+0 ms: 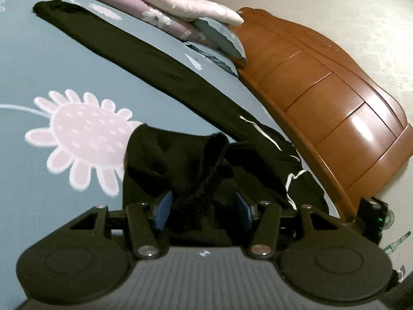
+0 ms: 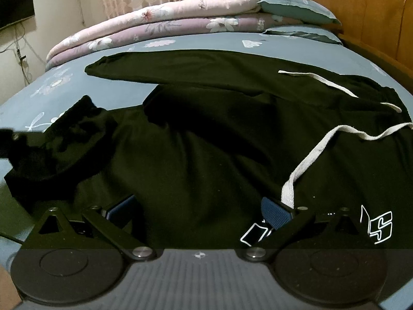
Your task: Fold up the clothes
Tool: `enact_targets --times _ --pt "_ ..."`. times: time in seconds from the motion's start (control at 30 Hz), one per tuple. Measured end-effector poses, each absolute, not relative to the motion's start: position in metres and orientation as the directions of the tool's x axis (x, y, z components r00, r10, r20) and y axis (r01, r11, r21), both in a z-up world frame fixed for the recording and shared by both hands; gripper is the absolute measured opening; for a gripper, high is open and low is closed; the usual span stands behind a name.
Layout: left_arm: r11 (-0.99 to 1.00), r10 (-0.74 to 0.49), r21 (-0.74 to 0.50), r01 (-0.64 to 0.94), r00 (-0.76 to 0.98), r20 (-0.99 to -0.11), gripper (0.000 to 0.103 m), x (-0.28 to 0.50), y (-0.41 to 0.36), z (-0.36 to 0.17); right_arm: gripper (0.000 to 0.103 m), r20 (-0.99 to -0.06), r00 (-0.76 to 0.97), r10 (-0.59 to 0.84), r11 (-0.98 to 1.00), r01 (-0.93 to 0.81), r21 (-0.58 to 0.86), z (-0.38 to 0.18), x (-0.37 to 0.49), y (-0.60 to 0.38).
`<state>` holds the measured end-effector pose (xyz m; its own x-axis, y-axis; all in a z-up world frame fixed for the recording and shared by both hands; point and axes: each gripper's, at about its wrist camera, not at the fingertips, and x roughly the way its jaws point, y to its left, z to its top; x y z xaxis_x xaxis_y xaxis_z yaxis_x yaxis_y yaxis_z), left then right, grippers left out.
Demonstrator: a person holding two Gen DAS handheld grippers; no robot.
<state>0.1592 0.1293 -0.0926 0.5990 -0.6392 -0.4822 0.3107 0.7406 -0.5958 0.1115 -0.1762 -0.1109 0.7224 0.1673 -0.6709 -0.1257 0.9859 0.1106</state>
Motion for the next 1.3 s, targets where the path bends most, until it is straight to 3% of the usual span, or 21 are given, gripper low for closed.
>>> enact_targets --times 0.27,0.33,0.57,0.63,0.7,1.07,1.3 --pt "0.731 -0.679 -0.536 0.422 0.529 -0.509 0.051 0.182 0.105 -0.081 0.103 -0.672 0.721 0.169 0.986 -0.126 0.114 -0.111 0.111 -0.177" --pt "0.727 -0.684 -0.532 0.434 0.522 -0.509 0.043 0.179 0.106 -0.078 0.103 -0.673 0.720 0.171 0.985 -0.125 0.116 -0.110 0.111 -0.177" --pt "0.804 -0.594 -0.448 0.391 0.520 -0.613 0.036 0.181 0.092 -0.084 0.103 -0.674 0.720 0.165 0.986 -0.125 0.108 -0.110 0.112 -0.176" --pt "0.840 -0.542 -0.393 0.374 0.540 -0.644 0.026 0.176 0.089 -0.080 0.103 -0.675 0.719 0.167 0.986 -0.122 0.113 -0.108 0.111 -0.177" --pt "0.870 -0.491 -0.344 0.352 0.563 -0.665 0.023 0.168 0.089 -0.073 0.103 -0.672 0.720 0.172 0.985 -0.114 0.130 -0.106 0.109 -0.180" --pt "0.981 -0.175 -0.063 0.186 0.678 -0.714 0.021 0.120 0.134 -0.033 0.103 -0.619 0.765 0.176 0.981 -0.085 0.174 -0.096 0.091 -0.183" --pt "0.996 -0.006 0.058 0.064 0.722 -0.692 0.019 0.104 0.176 -0.017 0.103 -0.591 0.783 0.194 0.979 -0.112 0.173 -0.088 0.080 -0.172"
